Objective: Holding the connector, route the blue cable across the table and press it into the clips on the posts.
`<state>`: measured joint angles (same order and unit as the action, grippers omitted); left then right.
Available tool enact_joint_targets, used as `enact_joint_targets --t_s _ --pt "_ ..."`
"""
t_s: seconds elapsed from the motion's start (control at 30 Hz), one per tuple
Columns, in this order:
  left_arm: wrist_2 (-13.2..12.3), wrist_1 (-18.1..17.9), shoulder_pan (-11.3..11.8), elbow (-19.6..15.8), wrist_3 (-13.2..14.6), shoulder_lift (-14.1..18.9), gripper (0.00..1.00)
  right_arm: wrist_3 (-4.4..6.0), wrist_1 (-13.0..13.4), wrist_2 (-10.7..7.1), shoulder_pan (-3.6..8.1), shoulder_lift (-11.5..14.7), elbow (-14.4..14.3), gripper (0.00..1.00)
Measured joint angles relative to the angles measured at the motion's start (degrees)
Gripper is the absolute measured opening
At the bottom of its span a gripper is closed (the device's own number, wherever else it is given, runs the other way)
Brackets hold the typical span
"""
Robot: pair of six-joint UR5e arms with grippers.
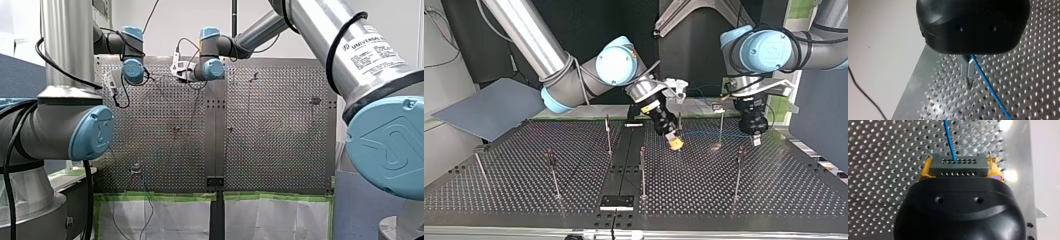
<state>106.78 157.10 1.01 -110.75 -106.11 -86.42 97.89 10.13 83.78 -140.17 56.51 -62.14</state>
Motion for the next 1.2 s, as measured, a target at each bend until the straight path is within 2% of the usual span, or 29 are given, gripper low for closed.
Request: enact_joint_targets --t_s 0.33,0.6,0.77,0.97,1.2 --pt "-3.83 -0.83 4.80 1.14 1.36 -0.56 0.00 0.13 -0.19 0.10 -0.08 -0.31 0.98 0.00" --pt "-7.29 -2.46 5.96 2.11 1.68 -2.94 0.00 0.15 -0.06 0.19 0.34 -2.25 1.77 0.00" --pt "-10.02 -4.67 6.50 2.54 -0.06 -3.92 0.00 0.24 -0.11 0.12 0.45 -2.55 3.30 0.00" --pt "-13.10 -5.66 7.09 3.20 -2.27 -4.02 0.00 0.43 -0.15 0.17 0.50 -2.77 4.96 0.00" --pt "-15.39 -6.25 7.99 4.12 -3.62 -4.14 0.00 0.62 0.05 0.46 0.53 -2.94 5.41 0.00"
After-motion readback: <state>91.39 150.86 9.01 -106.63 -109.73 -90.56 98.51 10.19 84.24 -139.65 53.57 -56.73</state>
